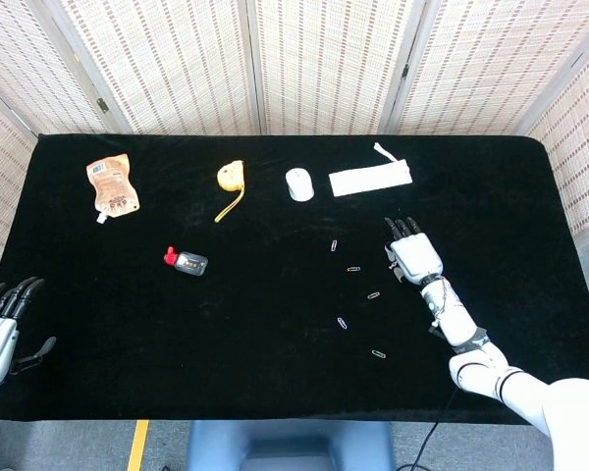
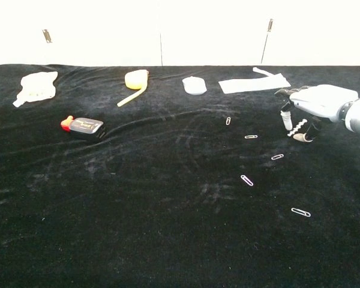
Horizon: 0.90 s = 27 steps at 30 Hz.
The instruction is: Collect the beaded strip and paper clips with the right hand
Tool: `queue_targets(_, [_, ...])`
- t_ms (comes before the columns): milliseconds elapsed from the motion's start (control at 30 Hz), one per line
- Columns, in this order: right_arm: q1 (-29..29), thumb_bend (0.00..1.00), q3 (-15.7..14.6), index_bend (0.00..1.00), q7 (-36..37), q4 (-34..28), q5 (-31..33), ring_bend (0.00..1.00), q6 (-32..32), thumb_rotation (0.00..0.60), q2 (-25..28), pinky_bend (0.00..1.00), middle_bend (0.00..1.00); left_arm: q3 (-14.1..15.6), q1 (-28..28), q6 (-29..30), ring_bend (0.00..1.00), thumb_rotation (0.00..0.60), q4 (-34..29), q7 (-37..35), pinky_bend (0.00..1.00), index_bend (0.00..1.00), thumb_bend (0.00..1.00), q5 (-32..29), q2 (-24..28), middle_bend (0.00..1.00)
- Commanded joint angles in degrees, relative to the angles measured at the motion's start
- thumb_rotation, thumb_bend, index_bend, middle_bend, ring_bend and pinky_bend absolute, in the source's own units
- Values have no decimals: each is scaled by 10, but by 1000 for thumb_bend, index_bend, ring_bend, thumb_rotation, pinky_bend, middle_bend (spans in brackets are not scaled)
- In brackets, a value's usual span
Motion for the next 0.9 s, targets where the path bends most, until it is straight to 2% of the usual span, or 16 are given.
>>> queue_targets(33, [3,363,1,497,-4,4,6,0,-7,600,-4,0,0,0,0,-1,155,600,0,0,59,35,358,-1,0,115])
queue_targets(233, [7,371,2,503,-1,11,9,0,-10,600,-11,0,0,-1,0,-1,155,600,0,-2,59,34,358,-1,1,115])
queue_targets(900, [2,411,6,657,1,25,18,0,7,600,-23,0,26,-1,0,-2,155,600,1,0,59,18,358,0,-1,115])
